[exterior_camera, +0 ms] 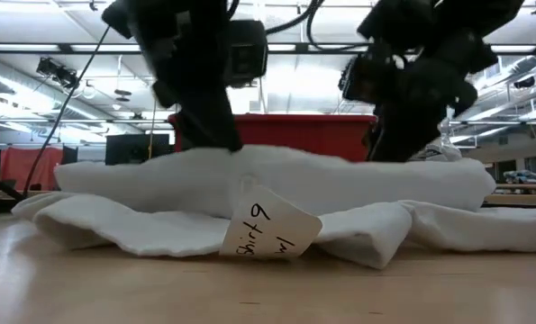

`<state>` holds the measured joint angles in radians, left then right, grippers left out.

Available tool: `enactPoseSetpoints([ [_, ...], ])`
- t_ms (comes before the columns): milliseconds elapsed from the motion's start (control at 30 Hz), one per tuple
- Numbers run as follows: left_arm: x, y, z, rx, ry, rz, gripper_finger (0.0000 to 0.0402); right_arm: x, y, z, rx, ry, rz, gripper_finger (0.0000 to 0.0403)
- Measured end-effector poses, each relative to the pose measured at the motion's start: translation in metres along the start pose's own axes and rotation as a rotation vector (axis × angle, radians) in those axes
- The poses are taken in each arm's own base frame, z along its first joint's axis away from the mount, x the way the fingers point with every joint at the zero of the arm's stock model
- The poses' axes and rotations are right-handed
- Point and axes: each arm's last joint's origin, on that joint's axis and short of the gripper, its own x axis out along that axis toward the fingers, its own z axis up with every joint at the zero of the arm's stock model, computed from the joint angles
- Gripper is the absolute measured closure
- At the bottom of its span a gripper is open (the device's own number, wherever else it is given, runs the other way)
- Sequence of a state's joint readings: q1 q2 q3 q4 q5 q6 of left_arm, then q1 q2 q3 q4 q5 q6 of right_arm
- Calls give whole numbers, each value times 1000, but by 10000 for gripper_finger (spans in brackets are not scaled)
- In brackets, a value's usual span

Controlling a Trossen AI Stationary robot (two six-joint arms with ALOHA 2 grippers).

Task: Fold Laundry from Bin
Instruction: Fold the white polo shirt

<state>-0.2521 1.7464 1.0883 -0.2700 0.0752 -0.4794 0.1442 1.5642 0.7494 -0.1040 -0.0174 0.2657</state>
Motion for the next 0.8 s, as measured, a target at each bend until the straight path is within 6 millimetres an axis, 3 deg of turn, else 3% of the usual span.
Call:
enactPoseSetpoints([
  [200,1,-28,-9,-32,-6,-108,169,15,-3,-8,23,62,-20,245],
  [400,-34,-44,-11,2,-13,-182,169,16,-3,-9,23,67,-21,245],
  [567,-48,-19,-1,-7,-118,80,169,14,-3,-7,33,50,-15,245],
  [667,-40,5,9,-41,-117,144,169,14,-2,-5,33,45,-4,245],
  [800,-21,43,2,-103,-53,226,169,11,1,3,51,39,23,245],
])
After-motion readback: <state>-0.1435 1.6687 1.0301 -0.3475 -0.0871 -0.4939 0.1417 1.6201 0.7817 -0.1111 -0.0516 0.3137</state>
